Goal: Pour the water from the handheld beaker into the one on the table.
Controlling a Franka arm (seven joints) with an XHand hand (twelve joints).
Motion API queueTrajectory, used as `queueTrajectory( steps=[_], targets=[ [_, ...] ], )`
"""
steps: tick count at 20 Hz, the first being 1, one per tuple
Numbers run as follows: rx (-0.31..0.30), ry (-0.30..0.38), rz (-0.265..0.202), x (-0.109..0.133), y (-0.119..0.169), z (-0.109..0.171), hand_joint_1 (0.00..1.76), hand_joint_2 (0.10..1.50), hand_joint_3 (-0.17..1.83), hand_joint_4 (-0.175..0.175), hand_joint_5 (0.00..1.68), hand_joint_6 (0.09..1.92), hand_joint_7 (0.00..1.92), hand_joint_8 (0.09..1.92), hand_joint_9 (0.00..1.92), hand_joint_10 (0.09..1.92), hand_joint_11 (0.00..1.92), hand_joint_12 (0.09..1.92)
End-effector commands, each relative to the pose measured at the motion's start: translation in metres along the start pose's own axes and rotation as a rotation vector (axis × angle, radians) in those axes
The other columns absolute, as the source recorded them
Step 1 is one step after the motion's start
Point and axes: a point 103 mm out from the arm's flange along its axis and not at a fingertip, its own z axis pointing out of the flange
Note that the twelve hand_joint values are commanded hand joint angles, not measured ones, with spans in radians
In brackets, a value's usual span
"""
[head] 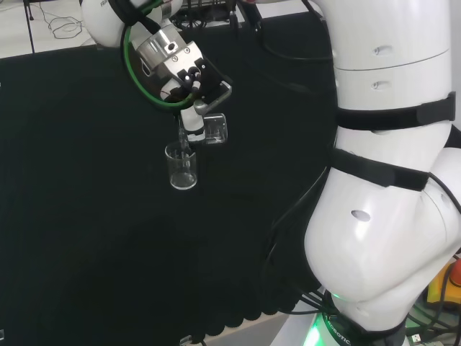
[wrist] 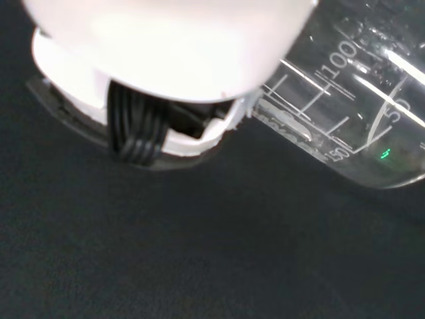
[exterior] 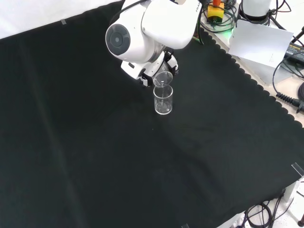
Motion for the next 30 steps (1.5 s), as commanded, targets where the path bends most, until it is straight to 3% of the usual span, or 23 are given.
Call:
queueTrajectory(
  steps=[1, 19, 30],
  targets=[
    [0.004, -0.016, 0.010, 0.002, -0.002, -0.003, 1.32, 0.58, 0.78, -0.175, 1.25, 0.75, 1.31, 0.71, 1.53, 0.73, 1.15, 0.73],
    [0.057, -0.051, 0.049, 0.004, -0.008, -0.013, 1.32, 0.58, 0.79, -0.175, 1.25, 0.75, 1.30, 0.72, 1.53, 0.73, 1.15, 0.74],
    [0.078, -0.066, 0.048, 0.010, -0.006, -0.018, 1.32, 0.58, 0.79, -0.175, 1.24, 0.75, 1.30, 0.72, 1.53, 0.73, 1.15, 0.74]
  ],
)
